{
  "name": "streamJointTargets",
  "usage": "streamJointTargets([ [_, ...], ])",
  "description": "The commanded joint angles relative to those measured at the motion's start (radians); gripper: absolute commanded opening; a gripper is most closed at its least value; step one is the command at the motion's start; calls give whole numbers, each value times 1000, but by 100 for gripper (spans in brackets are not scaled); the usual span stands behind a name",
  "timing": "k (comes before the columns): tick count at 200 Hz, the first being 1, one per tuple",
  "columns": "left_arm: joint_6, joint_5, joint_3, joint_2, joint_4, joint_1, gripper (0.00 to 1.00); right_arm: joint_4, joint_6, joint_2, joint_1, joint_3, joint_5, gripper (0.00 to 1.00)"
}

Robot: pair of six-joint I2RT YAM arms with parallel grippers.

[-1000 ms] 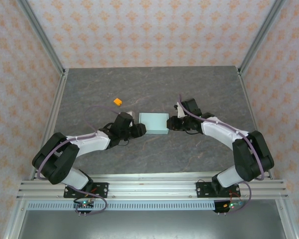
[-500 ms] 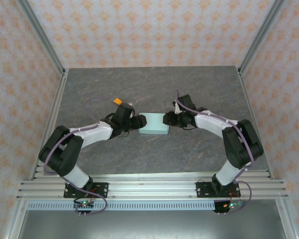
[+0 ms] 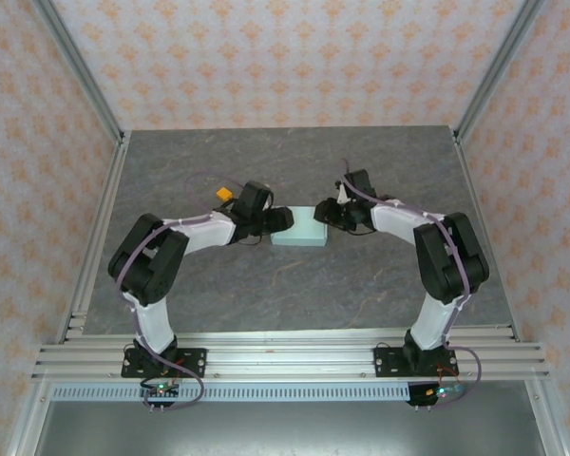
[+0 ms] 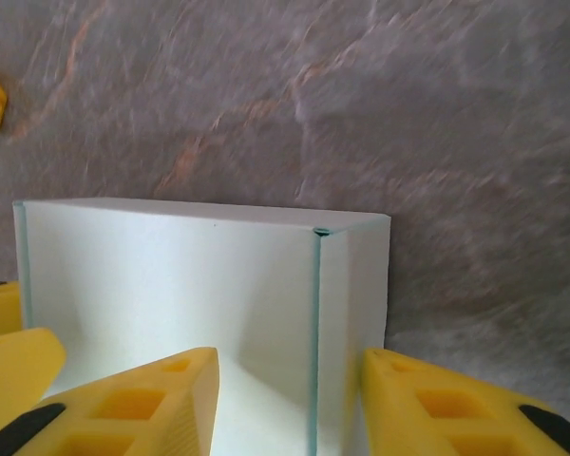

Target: Fold the paper box

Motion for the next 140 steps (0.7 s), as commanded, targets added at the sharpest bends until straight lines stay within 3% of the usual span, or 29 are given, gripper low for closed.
streamJointTargets([
  [1, 3, 19, 106, 85, -32, -2, 65, 25, 11, 48, -28, 79, -21, 42],
  [73, 57, -46, 485, 310, -211, 55, 67, -126, -40, 278, -75, 406, 50, 42],
  [122, 144, -106, 509, 250, -255, 79, 76, -237, -135, 235, -87, 483, 197, 51],
  [140, 176, -132, 487, 202, -256, 80, 80, -272, -171, 186, -87, 496, 245, 59],
])
